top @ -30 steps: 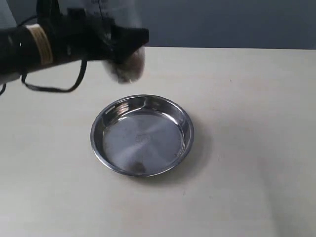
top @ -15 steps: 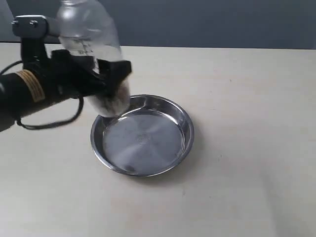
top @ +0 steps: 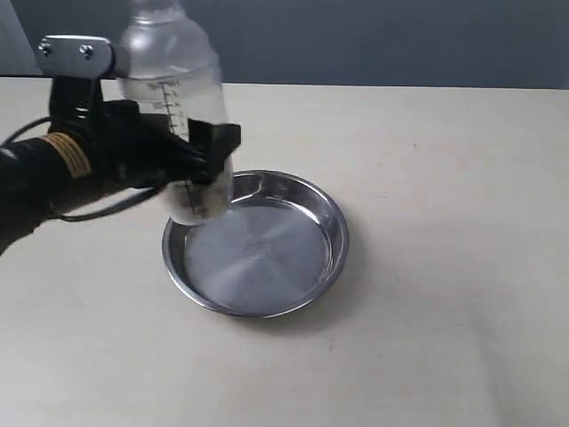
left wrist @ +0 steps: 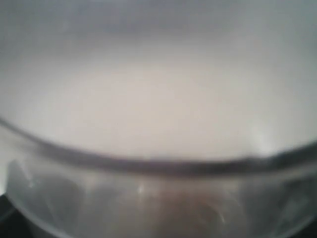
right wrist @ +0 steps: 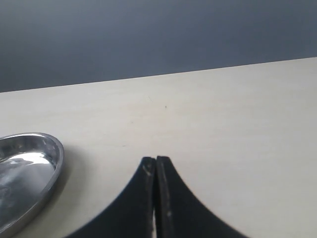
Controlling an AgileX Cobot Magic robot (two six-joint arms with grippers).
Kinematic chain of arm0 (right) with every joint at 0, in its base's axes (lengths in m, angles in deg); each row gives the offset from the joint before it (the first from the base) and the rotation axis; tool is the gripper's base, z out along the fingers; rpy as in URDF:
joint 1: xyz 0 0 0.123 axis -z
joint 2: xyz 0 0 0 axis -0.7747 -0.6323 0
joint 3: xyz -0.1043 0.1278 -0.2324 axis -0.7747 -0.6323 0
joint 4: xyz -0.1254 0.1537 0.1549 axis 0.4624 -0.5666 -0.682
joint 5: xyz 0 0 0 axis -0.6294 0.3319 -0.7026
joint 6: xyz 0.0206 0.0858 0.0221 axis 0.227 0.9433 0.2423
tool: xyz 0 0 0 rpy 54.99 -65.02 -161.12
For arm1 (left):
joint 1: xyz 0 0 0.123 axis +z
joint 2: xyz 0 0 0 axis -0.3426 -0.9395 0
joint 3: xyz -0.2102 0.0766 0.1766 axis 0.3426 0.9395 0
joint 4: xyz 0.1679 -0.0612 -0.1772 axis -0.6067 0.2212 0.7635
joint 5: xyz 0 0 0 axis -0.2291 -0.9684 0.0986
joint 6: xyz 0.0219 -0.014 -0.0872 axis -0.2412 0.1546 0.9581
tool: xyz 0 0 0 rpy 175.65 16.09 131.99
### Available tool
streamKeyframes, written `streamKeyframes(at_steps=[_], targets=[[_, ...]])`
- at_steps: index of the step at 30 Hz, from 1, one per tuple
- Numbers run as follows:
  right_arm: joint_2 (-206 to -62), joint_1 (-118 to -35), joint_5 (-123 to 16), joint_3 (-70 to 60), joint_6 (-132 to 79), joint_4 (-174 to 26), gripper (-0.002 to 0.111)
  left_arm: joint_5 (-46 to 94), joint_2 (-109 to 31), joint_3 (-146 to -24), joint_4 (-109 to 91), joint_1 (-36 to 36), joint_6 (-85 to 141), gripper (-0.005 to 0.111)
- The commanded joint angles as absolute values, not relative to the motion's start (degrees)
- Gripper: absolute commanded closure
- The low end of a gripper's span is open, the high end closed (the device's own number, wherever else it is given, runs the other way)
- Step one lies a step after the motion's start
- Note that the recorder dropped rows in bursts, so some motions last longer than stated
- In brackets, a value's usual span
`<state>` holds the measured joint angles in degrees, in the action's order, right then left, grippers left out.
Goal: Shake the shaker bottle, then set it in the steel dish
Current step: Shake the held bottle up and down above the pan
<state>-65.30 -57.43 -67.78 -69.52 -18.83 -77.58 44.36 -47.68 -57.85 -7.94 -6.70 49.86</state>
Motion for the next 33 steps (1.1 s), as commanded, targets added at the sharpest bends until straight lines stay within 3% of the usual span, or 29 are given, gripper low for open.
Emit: streamKeyframes(at_steps=[1, 4, 7, 11, 14, 18, 22, 25, 30, 33], targets=[[-65.52, -57.54, -67.00, -69.58, -18.83, -77.45, 0.109, 40.09, -46.95, -59.11, -32.51, -13.44, 54.09, 0.106], [-65.52, -57.54, -67.00, -69.58, -18.83, -77.45, 0.109, 45.14, -49.48, -58.60, -3.61, -7.69, 48.09, 0.106], [-65.52, -57.54, -67.13, -69.58, -18.83, -77.45, 0.109, 42.06, -48.71, -58.60, -27.17, -13.00, 48.11, 0.106], [-65.52, -57.54, -67.03, -69.58, -18.83, -77.45, 0.109, 44.07, -51.21, -58.22, -0.38, -7.88, 45.48, 0.106], [-65.52, -57.54, -67.03, -69.58, -18.83, -77.45, 0.109, 41.17, -50.07, -57.66, -24.79, -13.90, 47.65, 0.106], [-65.52, -57.57, -67.03, -69.58, -18.83, -77.35, 0.109, 46.30, -52.90, -56.94, 0.89, -8.56, 43.27, 0.106], [-65.52, -57.55, -67.03, -69.58, -18.83, -77.46, 0.109, 46.79, -48.16, -60.37, -21.36, -11.11, 51.98, 0.106], [-65.52, -57.55, -67.03, -69.58, -18.83, -77.46, 0.109, 45.12, -42.75, -64.51, -20.38, -10.63, 52.53, 0.106], [-65.52, -57.55, -66.91, -69.58, -18.83, -77.44, 0.109, 43.15, -51.99, -58.60, -17.05, -10.48, 53.52, 0.106], [-65.52, -57.55, -66.91, -69.58, -18.83, -77.44, 0.109, 45.09, -48.71, -61.39, -19.37, -10.48, 53.52, 0.106]])
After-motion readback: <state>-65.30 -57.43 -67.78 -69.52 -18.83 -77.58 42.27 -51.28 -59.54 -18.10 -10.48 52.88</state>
